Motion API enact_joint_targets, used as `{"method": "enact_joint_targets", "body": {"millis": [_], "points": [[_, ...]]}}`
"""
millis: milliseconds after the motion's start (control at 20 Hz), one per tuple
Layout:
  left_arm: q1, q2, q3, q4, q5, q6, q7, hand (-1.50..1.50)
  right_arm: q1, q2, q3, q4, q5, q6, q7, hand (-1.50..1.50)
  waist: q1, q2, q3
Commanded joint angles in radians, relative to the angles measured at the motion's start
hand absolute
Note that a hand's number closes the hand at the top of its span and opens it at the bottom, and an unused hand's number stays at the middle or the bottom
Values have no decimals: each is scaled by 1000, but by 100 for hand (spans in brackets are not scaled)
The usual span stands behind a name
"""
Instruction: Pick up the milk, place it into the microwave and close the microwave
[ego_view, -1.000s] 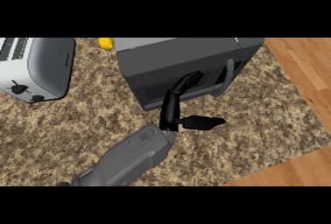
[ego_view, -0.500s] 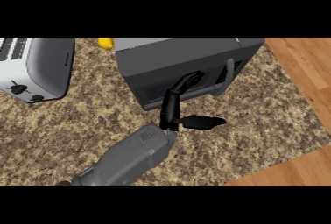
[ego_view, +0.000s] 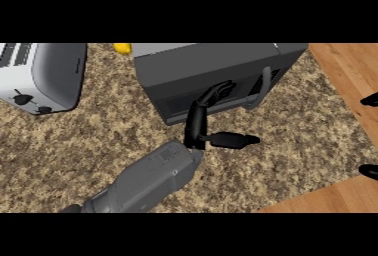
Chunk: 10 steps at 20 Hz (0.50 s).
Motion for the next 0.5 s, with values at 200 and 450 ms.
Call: {"method": "enact_joint_targets", "body": {"millis": [200, 450], "points": [[-68, 0, 63, 83, 50, 16, -17, -150, -48, -18, -8, 72, -95, 60, 34, -150, -10, 8, -3], [-76, 0, 61, 91, 69, 11, -31, -150, -68, -43, -28, 132, -138, 91, 50, -150, -11, 9, -1]]}}
